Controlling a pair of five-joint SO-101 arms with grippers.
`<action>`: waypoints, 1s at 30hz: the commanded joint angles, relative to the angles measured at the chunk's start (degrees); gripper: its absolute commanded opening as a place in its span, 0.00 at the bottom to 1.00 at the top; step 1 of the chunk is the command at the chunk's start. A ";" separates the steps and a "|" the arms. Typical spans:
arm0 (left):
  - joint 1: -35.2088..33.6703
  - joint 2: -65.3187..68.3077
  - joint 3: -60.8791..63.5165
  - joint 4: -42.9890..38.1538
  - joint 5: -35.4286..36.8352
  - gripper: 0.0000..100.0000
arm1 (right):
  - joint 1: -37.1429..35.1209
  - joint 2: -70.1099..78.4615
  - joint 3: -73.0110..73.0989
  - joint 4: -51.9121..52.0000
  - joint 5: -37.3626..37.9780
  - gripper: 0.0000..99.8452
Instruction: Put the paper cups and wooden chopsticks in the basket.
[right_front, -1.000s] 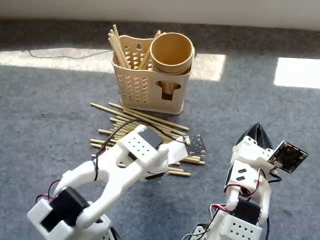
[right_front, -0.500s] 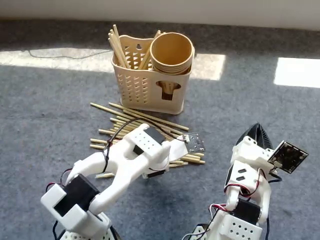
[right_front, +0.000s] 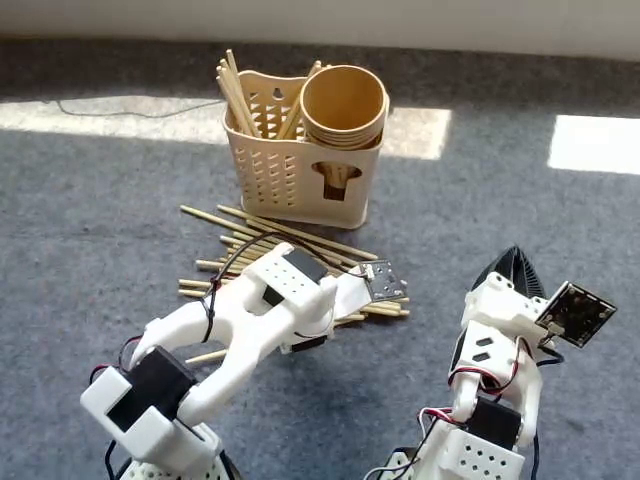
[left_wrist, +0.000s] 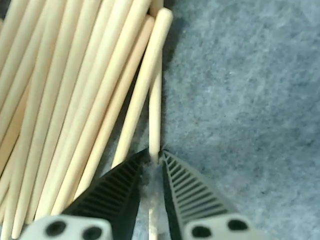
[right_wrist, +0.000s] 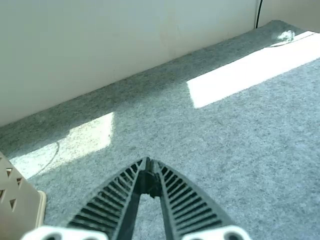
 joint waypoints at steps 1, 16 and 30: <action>-0.92 -0.84 -4.35 5.27 -0.26 0.01 | -0.40 -0.40 4.88 -1.54 -0.26 0.01; 3.65 -0.84 -12.26 21.54 -3.25 0.01 | -0.31 -0.40 4.88 -1.54 -0.18 0.01; 3.56 -2.51 -26.51 33.58 -3.16 0.01 | -0.31 -0.40 4.88 -1.54 -0.18 0.01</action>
